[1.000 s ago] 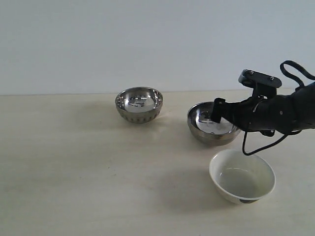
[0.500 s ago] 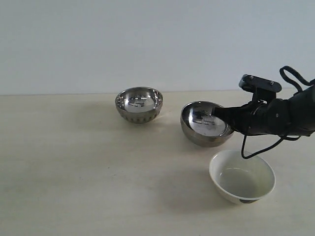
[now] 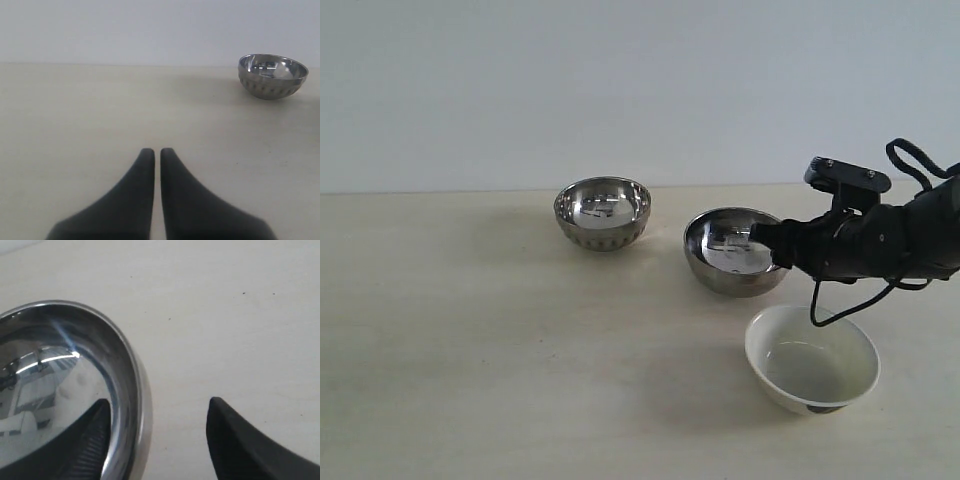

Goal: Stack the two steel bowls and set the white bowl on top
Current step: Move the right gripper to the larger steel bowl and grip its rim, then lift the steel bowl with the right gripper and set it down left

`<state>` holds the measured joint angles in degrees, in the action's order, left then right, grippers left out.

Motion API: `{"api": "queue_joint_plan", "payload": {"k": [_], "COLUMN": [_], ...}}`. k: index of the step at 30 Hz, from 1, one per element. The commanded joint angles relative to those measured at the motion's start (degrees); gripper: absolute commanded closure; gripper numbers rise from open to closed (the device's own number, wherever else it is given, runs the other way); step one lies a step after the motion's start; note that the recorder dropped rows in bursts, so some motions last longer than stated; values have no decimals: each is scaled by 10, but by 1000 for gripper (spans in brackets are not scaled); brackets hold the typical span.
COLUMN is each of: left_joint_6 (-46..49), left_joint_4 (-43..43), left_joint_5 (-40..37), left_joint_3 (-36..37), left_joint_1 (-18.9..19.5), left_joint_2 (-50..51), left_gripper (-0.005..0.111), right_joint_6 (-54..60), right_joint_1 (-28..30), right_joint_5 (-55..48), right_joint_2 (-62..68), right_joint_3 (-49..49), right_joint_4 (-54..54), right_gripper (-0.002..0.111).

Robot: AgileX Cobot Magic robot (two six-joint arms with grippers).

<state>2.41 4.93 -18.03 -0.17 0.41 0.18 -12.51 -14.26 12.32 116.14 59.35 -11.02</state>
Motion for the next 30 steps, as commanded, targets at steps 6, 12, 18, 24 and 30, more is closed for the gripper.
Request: {"api": "queue_joint_plan", "payload": {"k": [6, 12, 18, 24, 30], "left_joint_6": [-3, -3, -3, -3, -3], "left_joint_4": [0, 0, 0, 0, 0], "left_joint_5": [4, 4, 4, 4, 4], "left_joint_3": [2, 2, 2, 2, 2], "left_joint_1": [-3, -3, -3, -3, -3], "left_joint_2": [-2, -2, -2, -2, -2], "left_gripper": [103, 103, 103, 103, 103], "right_joint_6": [-10, -8, -3, 6, 40], "right_joint_1": [-12, -12, -12, -17, -59], "right_joint_5": [3, -14, -27, -69, -127], "right_joint_2": [10, 5, -39, -115, -164], "right_joint_3": [2, 2, 2, 2, 2], "right_joint_4": [2, 2, 2, 15, 15], "right_gripper": [59, 108, 108, 108, 108]}}
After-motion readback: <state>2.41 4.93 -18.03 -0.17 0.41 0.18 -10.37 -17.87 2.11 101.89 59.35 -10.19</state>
